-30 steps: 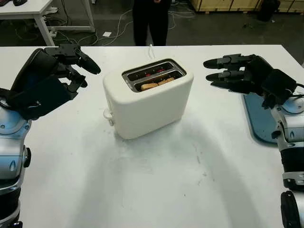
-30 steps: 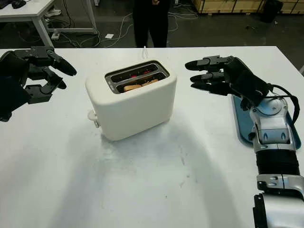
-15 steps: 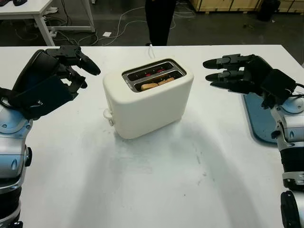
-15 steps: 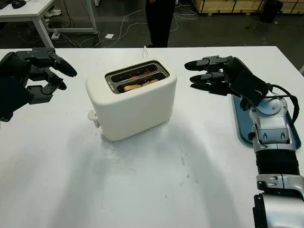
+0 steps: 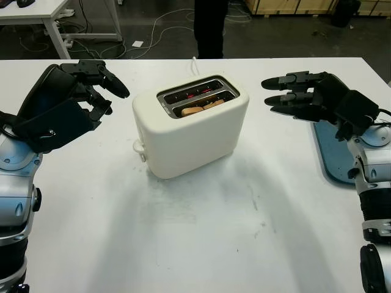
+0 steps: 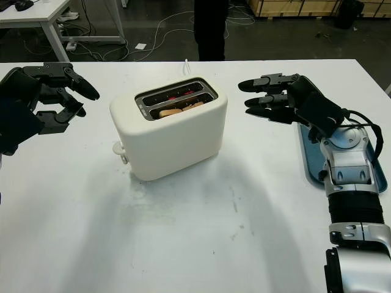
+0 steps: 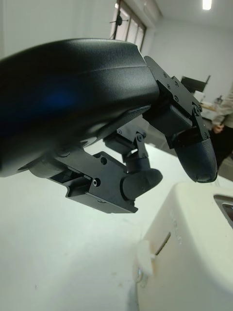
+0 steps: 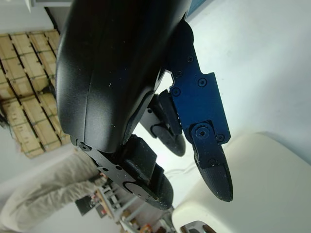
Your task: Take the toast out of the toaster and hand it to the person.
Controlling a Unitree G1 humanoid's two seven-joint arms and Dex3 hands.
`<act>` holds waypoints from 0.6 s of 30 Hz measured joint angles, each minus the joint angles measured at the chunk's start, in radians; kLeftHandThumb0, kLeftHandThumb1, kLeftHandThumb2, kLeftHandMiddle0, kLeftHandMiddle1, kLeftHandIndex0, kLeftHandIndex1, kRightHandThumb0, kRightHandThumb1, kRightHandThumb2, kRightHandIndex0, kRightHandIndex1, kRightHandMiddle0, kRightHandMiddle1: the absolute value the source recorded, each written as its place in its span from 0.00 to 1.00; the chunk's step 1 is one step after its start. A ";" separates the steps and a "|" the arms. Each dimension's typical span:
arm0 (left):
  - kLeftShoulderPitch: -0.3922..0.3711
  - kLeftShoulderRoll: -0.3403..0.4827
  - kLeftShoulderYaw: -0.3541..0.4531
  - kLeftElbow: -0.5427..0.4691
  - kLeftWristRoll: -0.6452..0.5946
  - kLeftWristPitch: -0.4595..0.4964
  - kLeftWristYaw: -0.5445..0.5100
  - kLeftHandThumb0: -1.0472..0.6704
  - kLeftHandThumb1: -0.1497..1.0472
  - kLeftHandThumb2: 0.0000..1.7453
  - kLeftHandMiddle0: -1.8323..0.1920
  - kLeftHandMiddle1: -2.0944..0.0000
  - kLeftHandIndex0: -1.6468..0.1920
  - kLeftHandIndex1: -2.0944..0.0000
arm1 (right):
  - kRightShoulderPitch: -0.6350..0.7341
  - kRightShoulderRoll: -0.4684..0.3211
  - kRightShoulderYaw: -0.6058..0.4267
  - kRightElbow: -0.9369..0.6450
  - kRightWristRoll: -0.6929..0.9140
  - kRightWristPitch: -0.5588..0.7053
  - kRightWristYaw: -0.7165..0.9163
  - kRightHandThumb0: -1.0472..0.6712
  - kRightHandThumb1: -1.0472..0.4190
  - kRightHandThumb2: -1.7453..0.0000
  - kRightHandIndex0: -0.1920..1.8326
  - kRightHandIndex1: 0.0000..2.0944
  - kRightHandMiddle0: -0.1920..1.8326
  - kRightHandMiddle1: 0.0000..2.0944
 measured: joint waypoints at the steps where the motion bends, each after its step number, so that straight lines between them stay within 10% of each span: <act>1: 0.000 0.000 0.000 0.000 0.000 0.000 0.000 0.79 0.61 0.47 0.53 0.42 0.51 0.51 | 0.000 0.000 0.000 0.000 0.000 0.000 0.000 0.29 0.16 1.00 0.53 0.00 0.49 0.00; 18: 0.000 -0.001 0.000 -0.003 0.002 0.007 -0.001 0.80 0.59 0.49 0.53 0.40 0.51 0.50 | 0.000 0.005 0.000 -0.001 0.000 0.000 0.000 0.30 0.16 1.00 0.53 0.00 0.49 0.00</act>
